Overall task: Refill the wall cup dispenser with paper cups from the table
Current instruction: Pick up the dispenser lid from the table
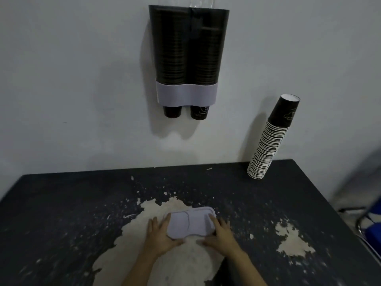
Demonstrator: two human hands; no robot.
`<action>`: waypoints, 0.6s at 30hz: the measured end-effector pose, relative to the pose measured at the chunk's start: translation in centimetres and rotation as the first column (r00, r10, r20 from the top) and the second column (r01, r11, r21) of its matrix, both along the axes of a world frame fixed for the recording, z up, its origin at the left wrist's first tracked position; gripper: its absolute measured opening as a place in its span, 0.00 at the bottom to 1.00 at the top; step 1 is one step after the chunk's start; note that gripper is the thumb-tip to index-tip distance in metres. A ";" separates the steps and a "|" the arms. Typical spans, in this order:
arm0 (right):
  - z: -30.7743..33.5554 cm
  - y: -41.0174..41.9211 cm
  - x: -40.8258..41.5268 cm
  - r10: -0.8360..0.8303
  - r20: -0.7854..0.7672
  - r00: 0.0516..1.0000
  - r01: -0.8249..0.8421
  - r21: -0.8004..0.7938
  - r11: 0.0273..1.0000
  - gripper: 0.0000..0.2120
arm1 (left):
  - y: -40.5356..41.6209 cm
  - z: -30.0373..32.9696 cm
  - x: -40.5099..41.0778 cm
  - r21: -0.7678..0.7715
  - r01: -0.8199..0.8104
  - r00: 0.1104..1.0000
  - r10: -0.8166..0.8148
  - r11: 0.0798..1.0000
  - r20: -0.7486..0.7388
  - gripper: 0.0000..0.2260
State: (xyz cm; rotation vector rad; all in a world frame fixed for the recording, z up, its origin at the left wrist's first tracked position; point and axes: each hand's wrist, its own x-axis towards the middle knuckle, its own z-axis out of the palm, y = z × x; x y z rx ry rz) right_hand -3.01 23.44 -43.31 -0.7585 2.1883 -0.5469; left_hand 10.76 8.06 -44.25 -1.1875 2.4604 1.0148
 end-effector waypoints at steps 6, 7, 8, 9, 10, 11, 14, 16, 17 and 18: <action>-2.7 -0.7 2.3 -0.067 -0.180 0.981 0.066 -0.016 0.998 0.28 | 0.8 -1.6 0.2 -0.226 -0.030 0.983 -0.012 0.974 -0.183 0.25; -2.5 -0.7 2.4 -0.112 -0.172 0.979 0.106 -0.045 0.993 0.27 | 0.8 -1.5 0.3 -0.209 -0.023 0.977 -0.022 0.978 -0.210 0.24; -2.1 -0.9 2.4 -0.145 -0.176 0.974 0.134 -0.076 0.988 0.26 | 0.8 -1.3 0.2 -0.183 -0.022 0.968 -0.025 0.983 -0.251 0.24; -1.5 -1.0 2.3 -0.174 -0.178 0.969 0.157 -0.104 0.982 0.26 | 0.7 -1.1 0.3 -0.157 -0.010 0.961 -0.034 0.988 -0.273 0.24; -0.7 -1.2 2.0 -0.208 -0.171 0.963 0.184 -0.143 0.972 0.25 | 0.6 -0.5 0.4 -0.140 -0.012 0.946 -0.034 0.990 -0.322 0.24; 0.4 -1.6 1.8 -0.248 -0.159 0.956 0.212 -0.213 0.954 0.23 | 0.3 0.2 0.1 -0.153 0.003 0.939 -0.055 0.988 -0.339 0.25; 5.0 -2.8 0.4 -0.349 -0.107 0.931 0.259 -0.480 0.838 0.21 | -2.2 2.9 -1.5 -0.349 -0.092 0.856 -0.105 0.933 -0.506 0.24; 9.3 -3.5 -0.4 -0.435 -0.129 0.891 0.268 -0.623 0.735 0.21 | -2.9 8.2 -2.5 -0.391 -0.133 0.756 -0.162 0.911 -0.634 0.22; 11.8 -4.0 -0.9 -0.491 -0.175 0.853 0.247 -0.694 0.677 0.20 | -3.2 11.5 -3.3 -0.417 -0.155 0.686 -0.206 0.895 -0.697 0.20; 14.3 -4.2 -1.2 -0.544 -0.196 0.816 0.224 -0.761 0.609 0.20 | -3.3 14.6 -3.7 -0.442 -0.195 0.622 -0.238 0.876 -0.746 0.19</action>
